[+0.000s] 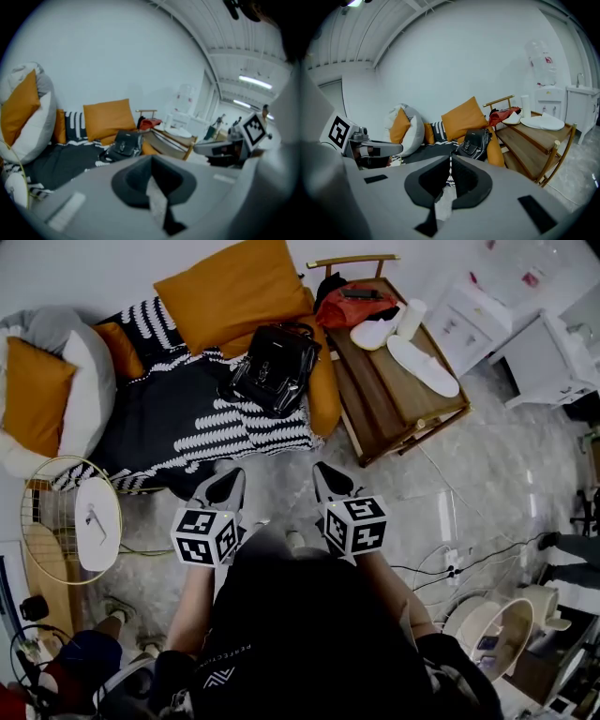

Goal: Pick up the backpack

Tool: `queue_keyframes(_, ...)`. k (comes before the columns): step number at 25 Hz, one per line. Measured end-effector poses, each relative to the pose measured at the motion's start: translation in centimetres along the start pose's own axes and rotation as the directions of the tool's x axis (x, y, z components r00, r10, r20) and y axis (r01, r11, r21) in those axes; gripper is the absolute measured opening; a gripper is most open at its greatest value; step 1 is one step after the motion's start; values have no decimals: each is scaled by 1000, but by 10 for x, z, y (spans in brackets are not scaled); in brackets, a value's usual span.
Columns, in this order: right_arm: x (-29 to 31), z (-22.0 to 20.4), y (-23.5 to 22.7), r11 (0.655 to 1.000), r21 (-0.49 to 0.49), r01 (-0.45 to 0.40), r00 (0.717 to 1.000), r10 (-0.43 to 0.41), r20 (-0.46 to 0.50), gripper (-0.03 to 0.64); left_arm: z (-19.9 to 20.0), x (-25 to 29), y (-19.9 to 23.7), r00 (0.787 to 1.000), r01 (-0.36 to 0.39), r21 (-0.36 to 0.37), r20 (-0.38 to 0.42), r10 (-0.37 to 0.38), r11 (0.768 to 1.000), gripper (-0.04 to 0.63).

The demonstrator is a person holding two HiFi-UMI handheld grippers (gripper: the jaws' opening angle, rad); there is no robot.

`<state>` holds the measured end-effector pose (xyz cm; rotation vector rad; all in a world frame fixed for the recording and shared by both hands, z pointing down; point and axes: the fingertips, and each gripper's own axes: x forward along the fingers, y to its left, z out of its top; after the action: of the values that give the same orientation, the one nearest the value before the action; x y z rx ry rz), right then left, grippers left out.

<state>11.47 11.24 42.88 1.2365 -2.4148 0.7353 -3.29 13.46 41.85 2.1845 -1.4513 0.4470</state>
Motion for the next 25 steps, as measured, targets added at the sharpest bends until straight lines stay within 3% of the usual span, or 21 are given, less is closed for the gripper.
queue_keyframes(15, 40, 12, -32, 997, 30, 65, 998, -65, 3, 37, 22, 74, 24, 994, 103, 59, -43, -100, 993, 9)
queue_keyframes(25, 112, 48, -75, 980, 113, 162, 987, -161, -19, 77, 57, 150, 84, 981, 160, 82, -126, -149, 984, 9)
